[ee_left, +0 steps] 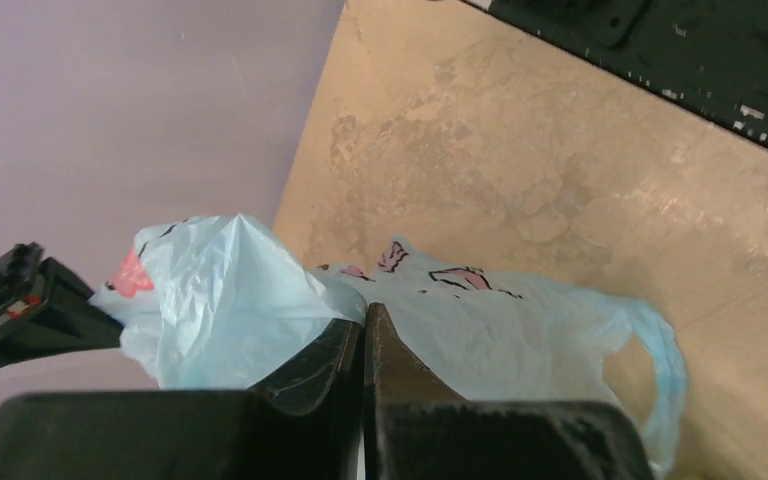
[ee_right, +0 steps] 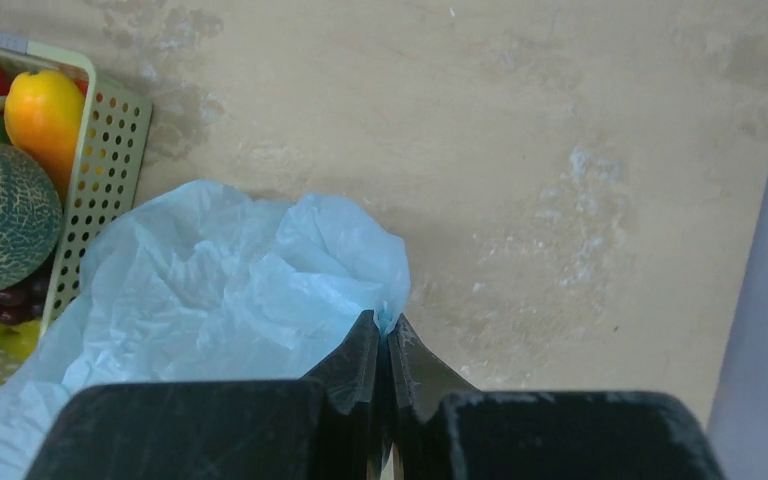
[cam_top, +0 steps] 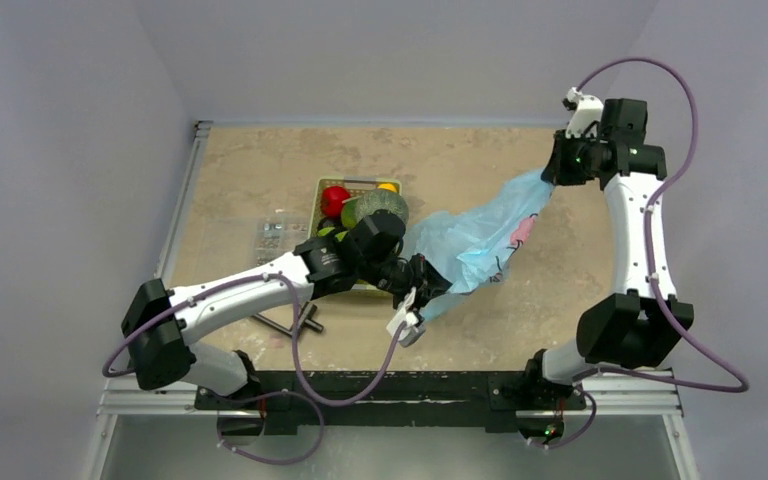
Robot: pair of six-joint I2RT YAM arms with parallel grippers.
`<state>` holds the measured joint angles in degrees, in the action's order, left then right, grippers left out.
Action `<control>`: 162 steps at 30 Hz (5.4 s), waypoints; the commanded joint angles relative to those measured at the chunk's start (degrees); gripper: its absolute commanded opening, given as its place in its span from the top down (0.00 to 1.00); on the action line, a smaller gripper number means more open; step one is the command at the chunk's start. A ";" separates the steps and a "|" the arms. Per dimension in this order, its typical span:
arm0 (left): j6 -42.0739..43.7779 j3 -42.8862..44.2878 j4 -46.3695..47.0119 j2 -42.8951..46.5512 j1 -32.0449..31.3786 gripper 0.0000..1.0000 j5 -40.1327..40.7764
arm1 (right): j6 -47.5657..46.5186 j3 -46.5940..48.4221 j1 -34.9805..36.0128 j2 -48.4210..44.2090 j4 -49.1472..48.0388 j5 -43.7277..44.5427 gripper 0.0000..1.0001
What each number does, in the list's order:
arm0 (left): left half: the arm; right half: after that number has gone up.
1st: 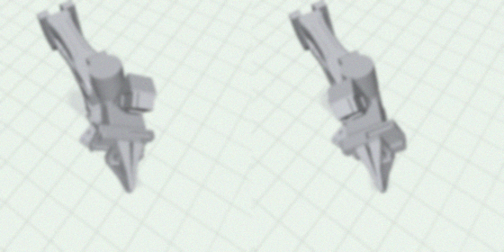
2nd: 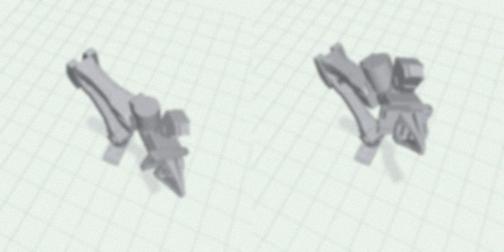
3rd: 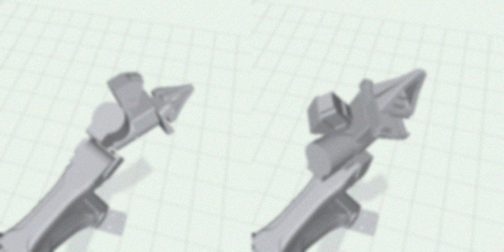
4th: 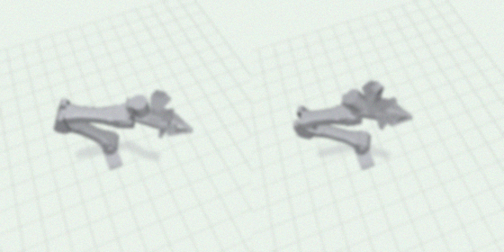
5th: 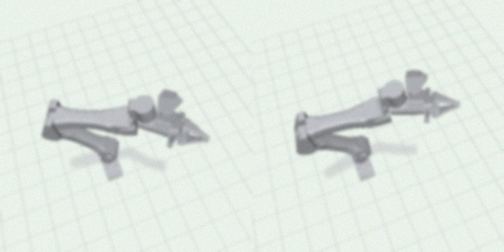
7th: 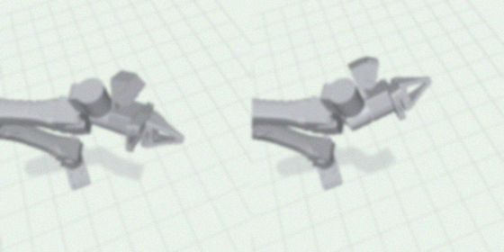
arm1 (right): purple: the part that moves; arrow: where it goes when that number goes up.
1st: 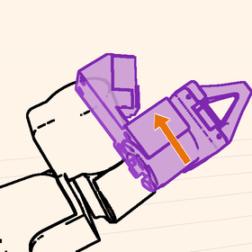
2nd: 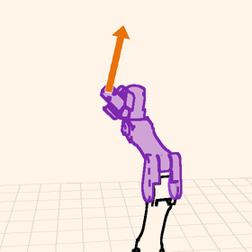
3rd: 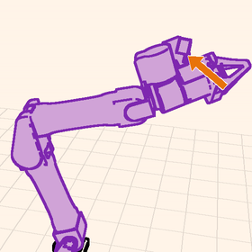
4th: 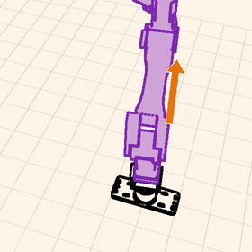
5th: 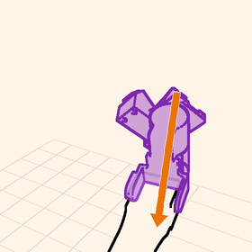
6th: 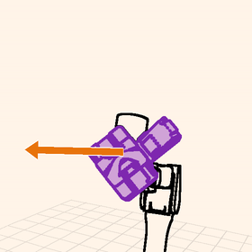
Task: Place the fake fruits into the plastic bag and tie a complex knot
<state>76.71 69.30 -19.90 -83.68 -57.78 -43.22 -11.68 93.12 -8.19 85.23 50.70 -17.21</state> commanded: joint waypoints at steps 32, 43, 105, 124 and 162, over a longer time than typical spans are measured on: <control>-112.28 33.97 20.95 -30.20 19.76 1.00 14.35 | 2.35 6.44 -11.34 1.42 -1.76 6.96 0.01; -113.51 38.23 17.96 -33.62 21.12 0.59 16.67 | -33.13 -14.55 -9.25 -16.22 0.37 -16.69 0.01; -50.69 -4.59 -2.97 20.48 14.36 0.00 5.08 | -1.17 -17.24 21.35 -8.22 -13.58 -4.81 1.00; -47.81 -18.86 18.08 6.79 -10.45 1.00 27.60 | 0.16 -19.63 19.72 -11.44 -13.38 -2.00 1.00; -28.94 -15.66 12.20 3.11 -19.85 1.00 41.29 | -13.75 -10.83 25.21 14.33 -17.65 -2.13 1.00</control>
<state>47.66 51.18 -5.50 -78.17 -72.01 -10.57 -34.24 77.38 20.49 103.44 41.98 -19.90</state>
